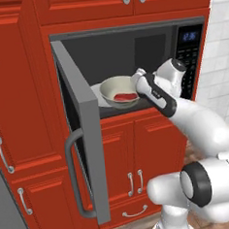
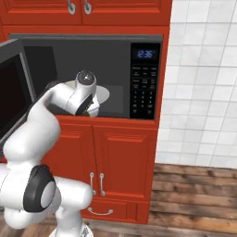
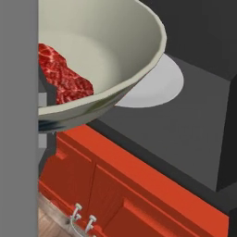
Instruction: Remove the peach from the bowl and place it on the small plate. Then place the bowl with only the steak in the microwave, close the door, and press the start button to microwave the steak.
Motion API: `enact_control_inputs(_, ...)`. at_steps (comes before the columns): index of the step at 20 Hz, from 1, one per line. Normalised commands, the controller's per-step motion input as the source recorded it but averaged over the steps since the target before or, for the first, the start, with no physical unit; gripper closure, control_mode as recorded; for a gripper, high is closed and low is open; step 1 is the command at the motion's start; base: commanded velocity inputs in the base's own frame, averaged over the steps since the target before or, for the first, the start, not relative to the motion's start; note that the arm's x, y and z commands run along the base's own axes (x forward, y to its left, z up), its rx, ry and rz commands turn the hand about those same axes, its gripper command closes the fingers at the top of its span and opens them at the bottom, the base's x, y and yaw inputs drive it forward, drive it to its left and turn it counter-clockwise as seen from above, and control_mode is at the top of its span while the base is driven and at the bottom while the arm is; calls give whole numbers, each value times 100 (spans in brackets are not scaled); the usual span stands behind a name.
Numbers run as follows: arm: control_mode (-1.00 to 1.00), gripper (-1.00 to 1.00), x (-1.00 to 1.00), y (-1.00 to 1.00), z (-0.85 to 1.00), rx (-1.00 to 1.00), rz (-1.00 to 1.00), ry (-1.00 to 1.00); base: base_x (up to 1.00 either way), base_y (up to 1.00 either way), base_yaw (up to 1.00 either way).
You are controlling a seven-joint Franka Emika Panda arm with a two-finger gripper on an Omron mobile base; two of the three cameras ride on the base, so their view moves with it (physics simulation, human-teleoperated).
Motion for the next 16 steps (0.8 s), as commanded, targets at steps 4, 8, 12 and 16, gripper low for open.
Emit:
enact_control_inputs(4, -100, 100, 78, 24, -40, 0, 0, 6, 0, 0, 0)
enact_control_inputs(8, -100, 100, 83, 25, -39, 0, 0, 10, 0, 0, 0)
enact_control_inputs(12, -100, 100, 84, 14, -29, 0, 0, 2, 0, 0, 0)
enact_control_inputs(16, -100, 100, 72, 1, -18, 0, 0, 0, 0, 0, 0)
